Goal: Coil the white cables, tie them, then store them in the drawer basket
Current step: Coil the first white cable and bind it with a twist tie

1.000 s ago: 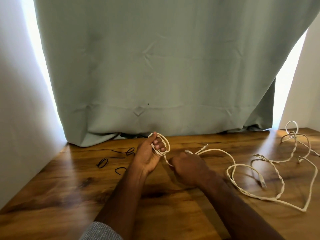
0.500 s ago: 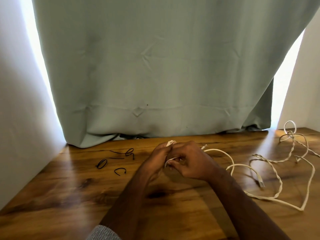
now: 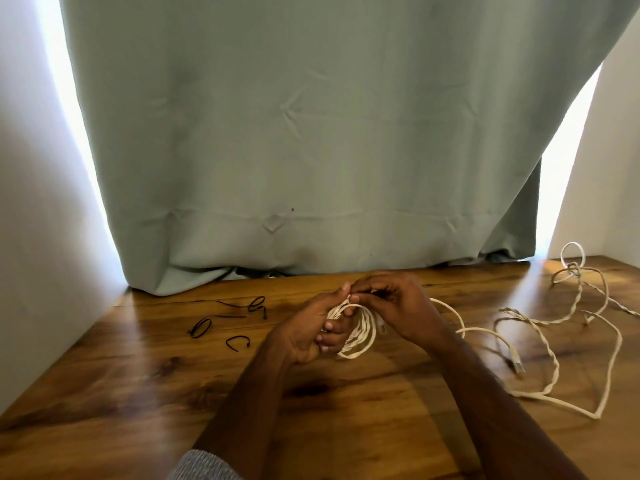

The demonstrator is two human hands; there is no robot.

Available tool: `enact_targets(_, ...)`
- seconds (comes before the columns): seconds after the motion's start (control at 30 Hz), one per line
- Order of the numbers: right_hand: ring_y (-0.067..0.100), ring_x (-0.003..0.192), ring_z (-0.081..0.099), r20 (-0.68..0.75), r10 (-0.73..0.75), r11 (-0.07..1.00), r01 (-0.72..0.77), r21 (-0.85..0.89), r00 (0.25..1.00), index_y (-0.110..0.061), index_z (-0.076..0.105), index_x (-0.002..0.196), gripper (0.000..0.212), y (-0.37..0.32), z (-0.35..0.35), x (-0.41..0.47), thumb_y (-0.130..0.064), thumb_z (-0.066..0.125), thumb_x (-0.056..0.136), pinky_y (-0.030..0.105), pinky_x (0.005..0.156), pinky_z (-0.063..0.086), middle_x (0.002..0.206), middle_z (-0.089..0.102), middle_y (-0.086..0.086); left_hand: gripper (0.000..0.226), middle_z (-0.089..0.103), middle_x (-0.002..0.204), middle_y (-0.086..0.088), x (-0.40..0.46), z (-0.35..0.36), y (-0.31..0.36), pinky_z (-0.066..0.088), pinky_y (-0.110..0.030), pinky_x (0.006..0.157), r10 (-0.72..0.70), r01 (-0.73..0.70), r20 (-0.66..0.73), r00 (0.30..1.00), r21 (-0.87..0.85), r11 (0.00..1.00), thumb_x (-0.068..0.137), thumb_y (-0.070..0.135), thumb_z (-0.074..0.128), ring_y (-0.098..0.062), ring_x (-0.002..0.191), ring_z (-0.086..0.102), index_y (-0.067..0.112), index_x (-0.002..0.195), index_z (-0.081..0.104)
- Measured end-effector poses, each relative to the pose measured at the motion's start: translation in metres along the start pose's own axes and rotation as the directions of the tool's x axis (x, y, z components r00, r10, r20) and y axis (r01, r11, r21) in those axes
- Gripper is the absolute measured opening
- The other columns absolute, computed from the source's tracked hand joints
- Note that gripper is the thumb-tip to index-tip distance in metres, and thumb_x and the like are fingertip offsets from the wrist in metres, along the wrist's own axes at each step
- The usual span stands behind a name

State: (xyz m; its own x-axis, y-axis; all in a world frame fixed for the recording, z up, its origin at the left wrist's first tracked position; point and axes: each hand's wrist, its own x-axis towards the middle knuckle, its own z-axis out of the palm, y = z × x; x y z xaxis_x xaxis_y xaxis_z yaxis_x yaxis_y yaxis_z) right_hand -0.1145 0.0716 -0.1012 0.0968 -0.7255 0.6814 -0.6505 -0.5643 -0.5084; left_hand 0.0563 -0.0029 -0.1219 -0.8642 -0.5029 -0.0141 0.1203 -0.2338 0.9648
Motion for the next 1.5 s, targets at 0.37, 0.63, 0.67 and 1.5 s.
enact_targets(0.37, 0.021, 0.072, 0.062, 0.044, 0.643, 0.615, -0.550, 0.565, 0.765, -0.023, 0.074, 0.067, 0.048, -0.005, 0.057, 0.003, -0.022, 0.042, 0.103, 0.033, 0.070, 0.046, 0.071, 0.071, 0.001, 0.041, 0.027, 0.038, 0.006, 0.000, -0.012, -0.003, 0.011, -0.015, 0.035, 0.139, -0.201, -0.216, 0.967, -0.298, 0.933, 0.089, 0.048, 0.050, -0.005, 0.024, 0.020, 0.017, 0.063, 0.046)
enact_targets(0.63, 0.017, 0.079, 0.069, -0.120, 0.617, 0.746, -0.529, 0.403, 0.778, -0.017, 0.072, 0.081, 0.036, -0.011, 0.058, 0.003, -0.032, 0.049, 0.104, 0.031, 0.075, 0.052, 0.080, 0.074, 0.002, 0.042, 0.027, 0.038, 0.005, -0.004, -0.009, -0.007, 0.009, -0.018, 0.038, 0.081, -0.121, -0.218, 0.973, -0.174, 0.977, 0.091, 0.042, 0.049, -0.006, 0.026, 0.019, 0.017, 0.057, 0.047)
enact_targets(0.67, 0.019, 0.081, 0.070, -0.121, 0.637, 0.728, -0.542, 0.420, 0.761, -0.016, 0.073, 0.081, 0.039, -0.011, 0.062, 0.004, -0.036, 0.049, 0.104, 0.034, 0.078, 0.053, 0.081, 0.074, 0.004, 0.043, 0.028, 0.039, 0.005, -0.004, -0.007, -0.007, 0.009, -0.019, 0.039, 0.084, -0.119, -0.220, 0.972, -0.152, 0.981, 0.092, 0.041, 0.048, -0.006, 0.026, 0.019, 0.017, 0.057, 0.048)
enact_targets(1.5, 0.008, 0.089, 0.065, 0.002, 0.492, 0.867, -0.490, 0.095, 0.870, -0.028, 0.068, 0.098, 0.014, -0.014, 0.155, 0.025, -0.029, 0.055, 0.101, 0.036, 0.084, 0.057, 0.094, 0.071, -0.009, 0.044, 0.021, 0.038, 0.006, -0.101, -0.105, 0.014, 0.017, -0.011, 0.039, 0.176, -0.445, -0.870, 0.461, -0.055, 0.894, 0.101, 0.037, 0.045, -0.009, 0.027, 0.017, 0.019, 0.062, 0.035)
